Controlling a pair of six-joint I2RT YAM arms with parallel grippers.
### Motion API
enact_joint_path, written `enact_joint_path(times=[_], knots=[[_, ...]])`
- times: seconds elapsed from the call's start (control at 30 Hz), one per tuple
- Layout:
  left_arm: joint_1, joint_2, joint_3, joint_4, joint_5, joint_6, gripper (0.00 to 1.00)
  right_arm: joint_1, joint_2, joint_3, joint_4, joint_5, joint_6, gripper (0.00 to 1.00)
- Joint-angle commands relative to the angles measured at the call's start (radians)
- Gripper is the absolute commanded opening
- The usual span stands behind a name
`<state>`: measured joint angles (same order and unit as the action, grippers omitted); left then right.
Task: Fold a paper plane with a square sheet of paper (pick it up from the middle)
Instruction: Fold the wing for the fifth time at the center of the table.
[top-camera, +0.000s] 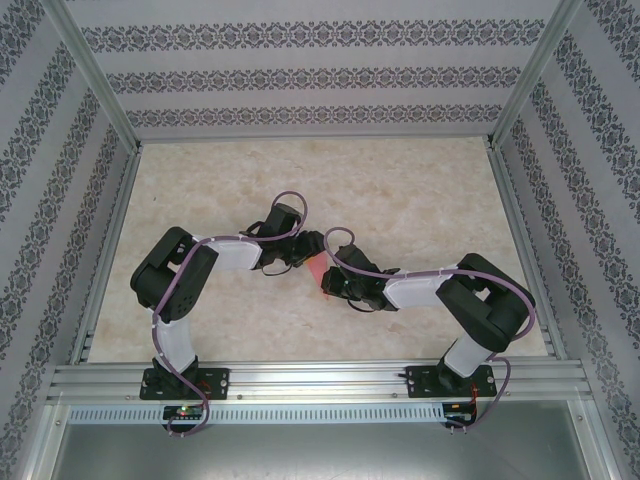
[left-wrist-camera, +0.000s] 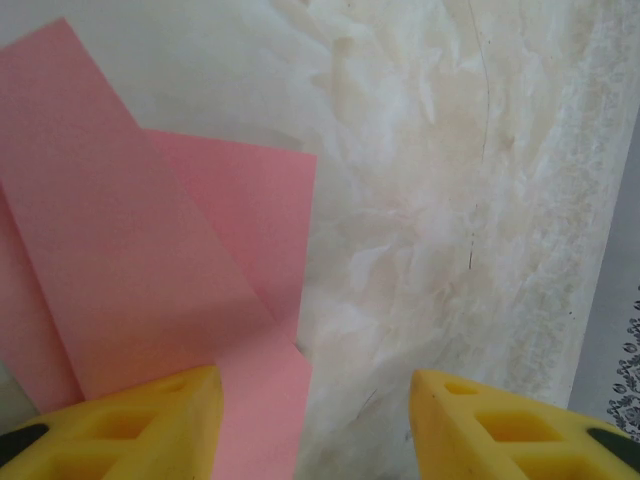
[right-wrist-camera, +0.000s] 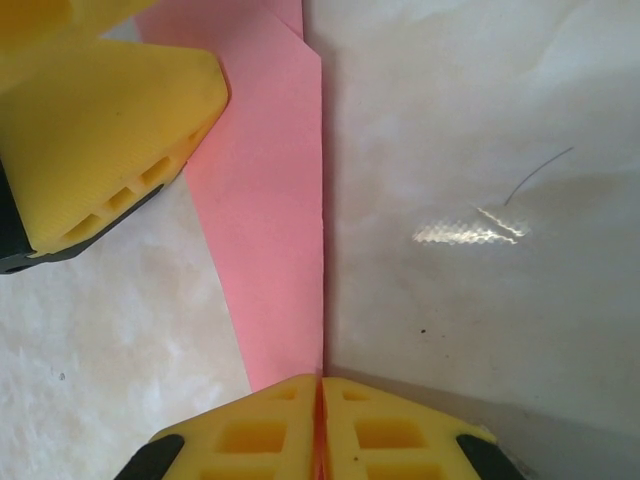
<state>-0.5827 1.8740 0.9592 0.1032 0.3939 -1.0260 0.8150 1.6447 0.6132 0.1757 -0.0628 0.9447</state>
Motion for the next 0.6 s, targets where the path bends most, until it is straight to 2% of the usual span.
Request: enact_joint_path(times=[0.0, 0.4, 0.57], knots=[[0.011, 0.005, -0.014, -0.008, -0.008, 0.012, 0.53, 0.0, 0.07, 0.018, -0.003, -0.025, -0.002, 0.1], [0.02, 0.01, -0.004, -0.081, -0.035, 0.014, 0.52, 0.016, 0.107, 0.069, -0.143, 0.011, 0.005, 0.09], [0.023, 0.033, -0.006, -0.145, -0.063, 0.009, 0.48, 0.023, 0.104, 0.085, -0.166, 0.011, 0.006, 0.09]])
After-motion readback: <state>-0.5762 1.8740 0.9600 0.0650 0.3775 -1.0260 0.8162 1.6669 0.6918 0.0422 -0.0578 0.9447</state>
